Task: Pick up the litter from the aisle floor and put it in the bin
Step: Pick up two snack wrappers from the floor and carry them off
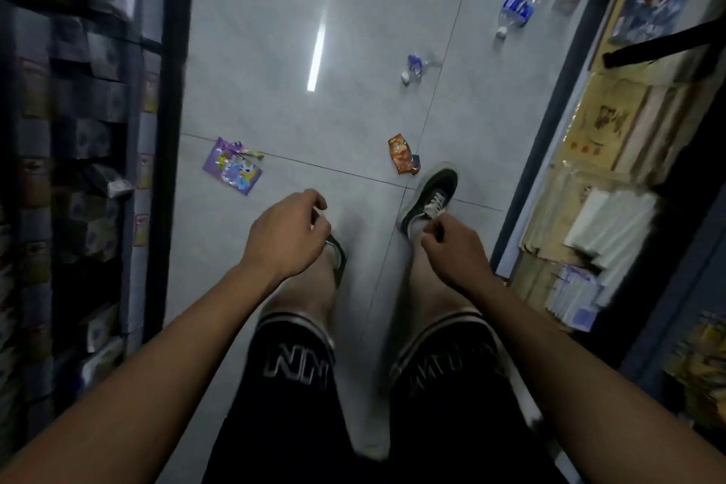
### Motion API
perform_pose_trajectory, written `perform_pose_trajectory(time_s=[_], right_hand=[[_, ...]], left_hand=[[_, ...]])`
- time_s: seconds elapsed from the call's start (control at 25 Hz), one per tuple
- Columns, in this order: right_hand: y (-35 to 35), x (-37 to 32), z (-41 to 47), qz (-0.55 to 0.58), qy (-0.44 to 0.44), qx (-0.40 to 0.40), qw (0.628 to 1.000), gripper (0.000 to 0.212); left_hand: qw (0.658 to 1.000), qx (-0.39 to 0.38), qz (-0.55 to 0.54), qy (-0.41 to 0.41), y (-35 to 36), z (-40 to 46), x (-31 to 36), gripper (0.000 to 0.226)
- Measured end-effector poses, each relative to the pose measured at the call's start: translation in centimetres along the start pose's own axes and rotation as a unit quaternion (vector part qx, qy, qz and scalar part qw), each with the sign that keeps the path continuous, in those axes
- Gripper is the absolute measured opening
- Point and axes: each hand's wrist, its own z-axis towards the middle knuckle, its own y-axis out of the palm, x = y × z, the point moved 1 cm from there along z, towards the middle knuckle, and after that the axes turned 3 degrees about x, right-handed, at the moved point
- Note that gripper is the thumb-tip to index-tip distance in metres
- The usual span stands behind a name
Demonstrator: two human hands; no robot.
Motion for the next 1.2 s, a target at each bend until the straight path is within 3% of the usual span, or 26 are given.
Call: perform_pose_trajectory(time_s=[0.16, 0.32, 0.48, 0.6, 0.8, 1.04, 1.2], right_hand=[[8.4, 5.6, 17.7, 0.016, 0.043, -0.021, 0.999, 0.041], [15.5, 10.6, 32.7, 0.001, 0.058, 0.055, 0.997, 0.06], [22.0, 14.8, 42.2, -0.034, 0.062, 0.109, 0.991, 0.08], [25.8, 16.0, 45.5, -0.082, 0.051, 0.161, 0.982, 0.085], [28.0, 14.4, 45.8, -0.151, 0.01, 0.21, 0.966, 0.062], [31.3, 7.9, 43.1, -0.146, -0.066, 0.166, 0.973, 0.06], [35.6, 3.3, 41.2, -0.121, -0.139, 0.11, 0.977, 0.062]], left_hand=[[0.999, -0.033, -0.018, -0.006, 13.2, 12.9, -2.3, 0.027], [1.0, -0.024, -0.005, -0.011, 23.5, 24.2, -6.9, 0.027], [0.998, -0.029, 0.021, 0.043, 30.8, 32.6, -11.0, 0.03], [0.998, -0.039, 0.018, 0.047, 34.1, 35.9, -13.7, 0.03], [0.999, -0.034, -0.008, 0.026, 34.6, 36.3, -16.5, 0.03], [0.991, 0.06, -0.065, -0.095, 30.7, 34.2, -23.7, 0.024], [0.963, 0.156, -0.074, -0.207, 29.2, 32.6, -32.1, 0.03]])
